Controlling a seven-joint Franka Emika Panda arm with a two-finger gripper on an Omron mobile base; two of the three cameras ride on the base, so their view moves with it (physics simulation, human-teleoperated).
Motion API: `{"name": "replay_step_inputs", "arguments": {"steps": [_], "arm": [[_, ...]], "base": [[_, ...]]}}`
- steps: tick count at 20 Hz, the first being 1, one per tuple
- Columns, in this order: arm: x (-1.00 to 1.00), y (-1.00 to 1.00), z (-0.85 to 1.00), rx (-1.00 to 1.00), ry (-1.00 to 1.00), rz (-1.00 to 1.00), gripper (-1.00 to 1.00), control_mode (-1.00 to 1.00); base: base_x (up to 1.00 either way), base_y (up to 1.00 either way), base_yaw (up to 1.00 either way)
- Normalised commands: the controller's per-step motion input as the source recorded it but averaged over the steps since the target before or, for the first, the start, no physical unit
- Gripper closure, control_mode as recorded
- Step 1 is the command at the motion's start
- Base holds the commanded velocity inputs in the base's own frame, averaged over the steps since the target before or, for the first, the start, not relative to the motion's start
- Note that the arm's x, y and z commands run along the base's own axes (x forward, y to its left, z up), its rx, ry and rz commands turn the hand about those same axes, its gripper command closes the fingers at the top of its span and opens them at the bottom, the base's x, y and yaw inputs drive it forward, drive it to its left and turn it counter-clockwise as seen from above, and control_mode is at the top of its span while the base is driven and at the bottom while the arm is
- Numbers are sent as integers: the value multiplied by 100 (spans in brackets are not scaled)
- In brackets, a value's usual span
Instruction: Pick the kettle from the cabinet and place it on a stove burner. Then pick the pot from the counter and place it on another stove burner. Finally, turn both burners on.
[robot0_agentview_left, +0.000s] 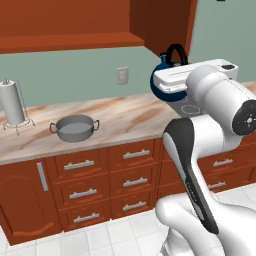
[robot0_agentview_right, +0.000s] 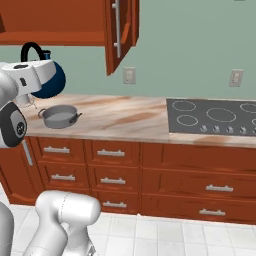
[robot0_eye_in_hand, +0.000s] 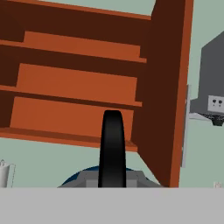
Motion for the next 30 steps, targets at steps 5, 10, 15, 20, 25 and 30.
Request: {"name": "replay_step_inputs", "arguments": {"steps": [5, 10, 15, 20, 25, 30], "arm": [[0, 0, 0, 0, 0, 0, 100, 100], [0, 0, 0, 0, 0, 0, 100, 100], [0, 0, 0, 0, 0, 0, 100, 100], [0, 0, 0, 0, 0, 0, 100, 100], [0, 0, 0, 0, 0, 0, 100, 100], [0, 0, 0, 0, 0, 0, 100, 100]], "base": [[-28, -46, -2], [-20, -44, -1], [-16, -47, 0], [-15, -46, 0], [-10, -44, 0], [-2, -41, 0]]}}
